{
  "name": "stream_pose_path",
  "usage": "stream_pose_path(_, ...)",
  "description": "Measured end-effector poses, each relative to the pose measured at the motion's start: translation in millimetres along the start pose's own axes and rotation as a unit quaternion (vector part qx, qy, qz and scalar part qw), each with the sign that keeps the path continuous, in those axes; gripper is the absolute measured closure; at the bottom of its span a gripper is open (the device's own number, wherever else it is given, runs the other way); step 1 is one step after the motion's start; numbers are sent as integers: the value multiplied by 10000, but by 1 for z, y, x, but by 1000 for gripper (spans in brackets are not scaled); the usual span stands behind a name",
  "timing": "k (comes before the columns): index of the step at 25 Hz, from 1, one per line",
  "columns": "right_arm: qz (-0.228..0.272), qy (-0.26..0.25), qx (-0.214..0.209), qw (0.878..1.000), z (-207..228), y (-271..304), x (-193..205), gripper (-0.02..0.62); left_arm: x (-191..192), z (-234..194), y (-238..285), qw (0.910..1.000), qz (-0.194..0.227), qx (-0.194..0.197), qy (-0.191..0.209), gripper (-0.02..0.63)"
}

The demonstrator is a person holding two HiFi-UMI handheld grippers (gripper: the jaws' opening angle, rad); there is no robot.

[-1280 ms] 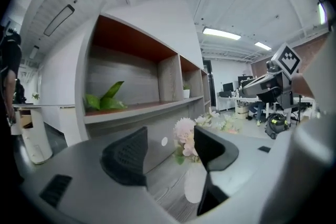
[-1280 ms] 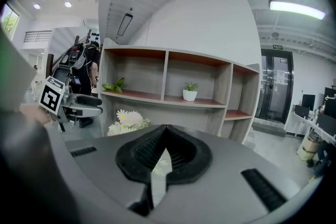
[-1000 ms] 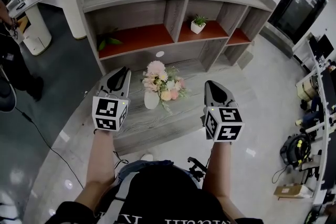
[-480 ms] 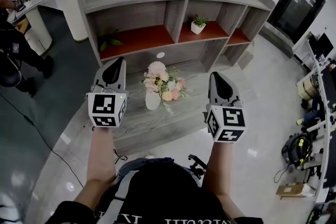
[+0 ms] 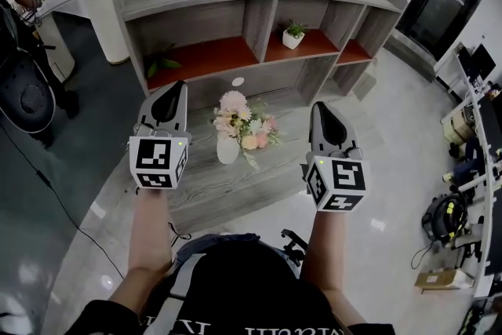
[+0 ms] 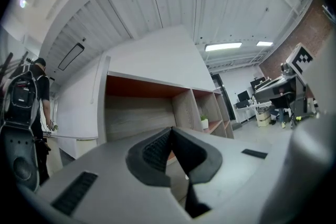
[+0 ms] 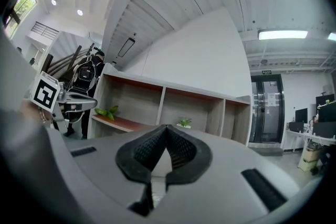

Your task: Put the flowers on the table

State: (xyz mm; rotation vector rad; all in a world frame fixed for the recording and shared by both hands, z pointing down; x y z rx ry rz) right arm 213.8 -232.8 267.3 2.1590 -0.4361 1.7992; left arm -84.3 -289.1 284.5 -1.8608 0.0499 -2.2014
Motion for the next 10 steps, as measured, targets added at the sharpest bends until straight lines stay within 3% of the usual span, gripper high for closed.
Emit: stream_pose_path(10, 195, -45, 19, 9998, -3, -1, -2, 580, -7, -4, 3, 9999, 102, -36, -25, 594)
Point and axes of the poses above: the fingertips, and each gripper's own axes: y forward along the fingers, z to its right, x out of its underside, the point moved 7 cm from there along -y, backward along the fingers, and after that the axes turned 13 degrees about -x, right-handed, at the moved point
